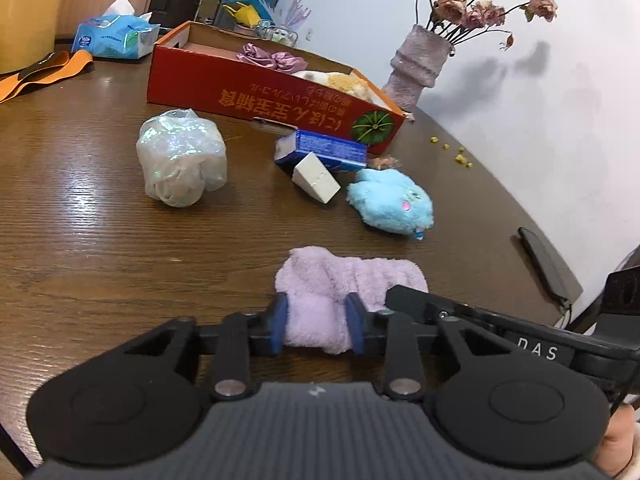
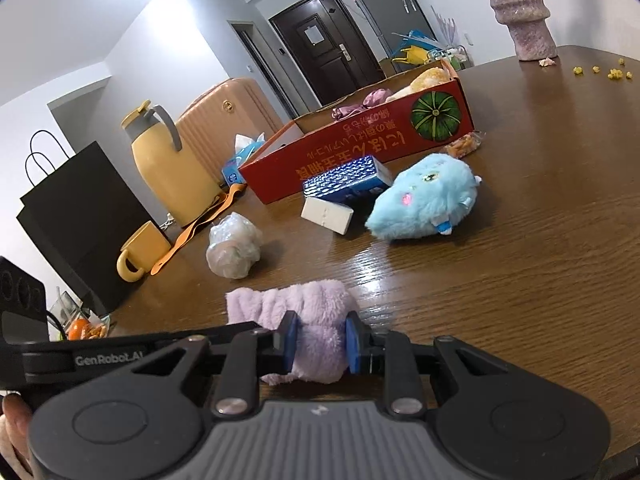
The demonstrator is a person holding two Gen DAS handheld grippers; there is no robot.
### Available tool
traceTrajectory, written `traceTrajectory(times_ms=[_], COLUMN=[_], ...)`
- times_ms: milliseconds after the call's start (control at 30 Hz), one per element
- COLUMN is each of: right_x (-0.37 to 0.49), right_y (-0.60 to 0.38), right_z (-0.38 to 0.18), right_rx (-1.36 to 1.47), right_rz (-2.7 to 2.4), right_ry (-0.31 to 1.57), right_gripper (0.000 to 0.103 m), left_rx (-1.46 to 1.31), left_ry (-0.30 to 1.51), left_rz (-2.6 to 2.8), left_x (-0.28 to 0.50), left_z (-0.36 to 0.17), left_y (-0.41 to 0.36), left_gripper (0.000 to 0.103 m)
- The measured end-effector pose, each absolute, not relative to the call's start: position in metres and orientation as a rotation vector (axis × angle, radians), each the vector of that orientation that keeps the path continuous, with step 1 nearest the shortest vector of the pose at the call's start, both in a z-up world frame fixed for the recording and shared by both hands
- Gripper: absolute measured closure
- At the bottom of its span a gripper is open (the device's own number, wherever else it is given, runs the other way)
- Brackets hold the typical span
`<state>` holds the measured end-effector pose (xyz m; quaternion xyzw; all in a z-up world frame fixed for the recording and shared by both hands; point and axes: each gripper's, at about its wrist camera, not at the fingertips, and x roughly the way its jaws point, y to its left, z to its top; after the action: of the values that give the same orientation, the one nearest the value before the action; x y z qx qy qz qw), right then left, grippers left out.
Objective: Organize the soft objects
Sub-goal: 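Grasp the pink fuzzy towel with both tools together, then carry the pink towel into the box beside the sponge and open both tools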
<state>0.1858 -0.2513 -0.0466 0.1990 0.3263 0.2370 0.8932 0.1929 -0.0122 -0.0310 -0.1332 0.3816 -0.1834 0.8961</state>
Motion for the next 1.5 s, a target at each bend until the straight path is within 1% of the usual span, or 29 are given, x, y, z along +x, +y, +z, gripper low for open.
traceTrajectory(times_ms=[100, 200, 367, 433, 500, 567, 667, 767, 833, 933, 1000, 1167, 1200, 1233, 1267, 1300, 1367, 1467, 1500], right_x=[0.188, 0.209, 0.295, 0.344, 0.399, 0.450, 0.520, 0.573, 0.592, 0.609, 0.617, 0.624, 0.623, 0.623, 0.620, 0.617, 0.609, 0.587, 0.578], right_y=[-0.251, -0.251, -0.238, -0.228, -0.215, -0.200, -0.175, -0.152, -0.138, -0.126, -0.126, -0.128, -0.129, -0.128, -0.127, -0.128, -0.137, -0.158, -0.166], right_z=[-0.031, 0.001, 0.073, 0.095, 0.104, 0.102, 0.079, 0.044, 0.020, -0.006, -0.014, -0.016, -0.016, -0.015, -0.014, -0.009, 0.007, 0.044, 0.058], right_rx=[0.385, 0.391, 0.346, 0.338, 0.343, 0.360, 0.338, 0.316, 0.295, 0.250, 0.274, 0.298, 0.305, 0.303, 0.282, 0.261, 0.243, 0.239, 0.233], right_rz=[0.525, 0.591, 0.622, 0.630, 0.621, 0.593, 0.556, 0.530, 0.529, 0.530, 0.538, 0.527, 0.519, 0.510, 0.497, 0.485, 0.468, 0.452, 0.442], right_ry=[0.643, 0.575, 0.488, 0.480, 0.515, 0.569, 0.670, 0.794, 0.867, 0.974, 1.027, 1.079, 1.085, 1.085, 1.078, 1.063, 1.027, 0.956, 0.929], right_gripper=[0.080, 0.080, 0.081, 0.081, 0.081, 0.081, 0.081, 0.081, 0.080, 0.080, 0.079, 0.074, 0.071, 0.064, 0.057, 0.055, 0.053, 0.051, 0.050], left_rx=[-0.270, -0.248, -0.237, -0.228, -0.213, -0.206, -0.123, -0.022, 0.055, 0.177, 0.236, 0.221, 0.208, 0.193, 0.180, 0.165, 0.133, 0.095, 0.086], left_ry=[0.752, 0.665, 0.565, 0.557, 0.580, 0.631, 0.722, 0.824, 0.863, 0.844, 0.843, 0.896, 0.903, 0.904, 0.902, 0.904, 0.898, 0.845, 0.828], left_rz=[-0.412, -0.441, -0.450, -0.423, -0.383, -0.333, -0.258, -0.222, -0.186, -0.161, -0.163, -0.158, -0.156, -0.148, -0.144, -0.155, -0.159, -0.148, -0.142], left_x=[0.194, 0.212, 0.297, 0.343, 0.391, 0.441, 0.509, 0.556, 0.574, 0.573, 0.567, 0.569, 0.569, 0.570, 0.571, 0.567, 0.558, 0.534, 0.527], left_z=[-0.014, 0.016, 0.079, 0.100, 0.108, 0.105, 0.081, 0.046, 0.025, 0.007, 0.002, 0.004, 0.006, 0.006, 0.009, 0.013, 0.026, 0.061, 0.073], left_y=[-0.010, -0.005, 0.015, 0.023, 0.027, 0.032, 0.031, 0.027, 0.025, 0.019, 0.015, 0.008, 0.009, 0.013, 0.016, 0.018, 0.025, 0.036, 0.038], left_gripper=[0.086, 0.087, 0.087, 0.087, 0.087, 0.087, 0.087, 0.086, 0.085, 0.085, 0.086, 0.086, 0.082, 0.078, 0.071, 0.066, 0.060, 0.059, 0.056])
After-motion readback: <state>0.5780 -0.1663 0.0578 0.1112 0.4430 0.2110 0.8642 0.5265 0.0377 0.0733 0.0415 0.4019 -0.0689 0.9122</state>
